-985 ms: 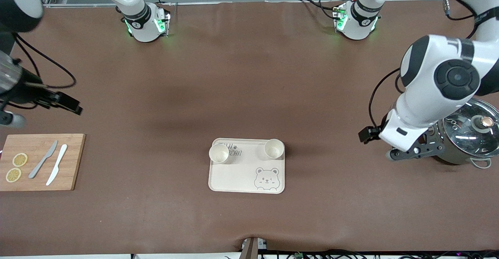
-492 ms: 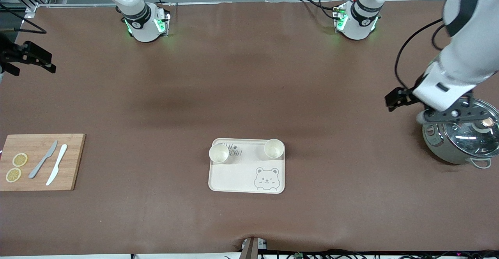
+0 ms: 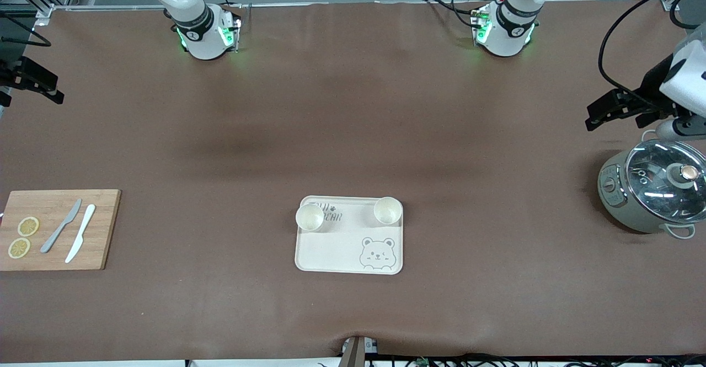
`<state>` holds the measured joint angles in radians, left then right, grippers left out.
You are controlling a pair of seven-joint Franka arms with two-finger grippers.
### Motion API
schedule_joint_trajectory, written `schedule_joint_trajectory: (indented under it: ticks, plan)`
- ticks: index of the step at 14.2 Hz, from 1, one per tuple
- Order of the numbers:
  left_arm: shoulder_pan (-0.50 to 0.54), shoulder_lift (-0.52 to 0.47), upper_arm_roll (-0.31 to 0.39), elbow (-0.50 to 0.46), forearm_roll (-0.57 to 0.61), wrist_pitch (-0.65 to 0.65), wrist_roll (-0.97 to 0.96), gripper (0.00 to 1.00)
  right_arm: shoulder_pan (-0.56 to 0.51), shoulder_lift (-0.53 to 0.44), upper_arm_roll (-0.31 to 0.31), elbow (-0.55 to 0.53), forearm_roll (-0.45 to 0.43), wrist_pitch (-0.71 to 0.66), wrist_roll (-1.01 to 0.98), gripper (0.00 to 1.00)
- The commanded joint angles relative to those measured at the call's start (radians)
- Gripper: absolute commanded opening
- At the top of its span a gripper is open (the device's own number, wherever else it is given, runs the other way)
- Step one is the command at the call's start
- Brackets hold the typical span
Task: Place white IKEA cup upright on tray with both arms
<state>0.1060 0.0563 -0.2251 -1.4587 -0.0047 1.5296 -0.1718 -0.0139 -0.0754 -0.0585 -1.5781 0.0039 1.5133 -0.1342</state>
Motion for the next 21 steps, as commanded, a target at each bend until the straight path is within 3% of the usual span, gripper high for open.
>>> schedule_joint_trajectory:
  ticks: [1,10,21]
  plan:
    - [0.023,-0.038,-0.007,-0.037,-0.02,0.0,0.008,1.0,-0.02,0.003,0.016,0.012,0.028,-0.013,0.014,1.0]
    - [0.023,0.057,0.01,0.059,0.017,-0.011,0.006,1.0,0.002,0.003,0.017,0.012,-0.033,-0.008,0.054,1.0]
    - [0.014,0.059,-0.003,0.054,0.121,-0.023,0.029,1.0,-0.017,0.009,0.012,0.013,-0.019,0.001,0.056,1.0]
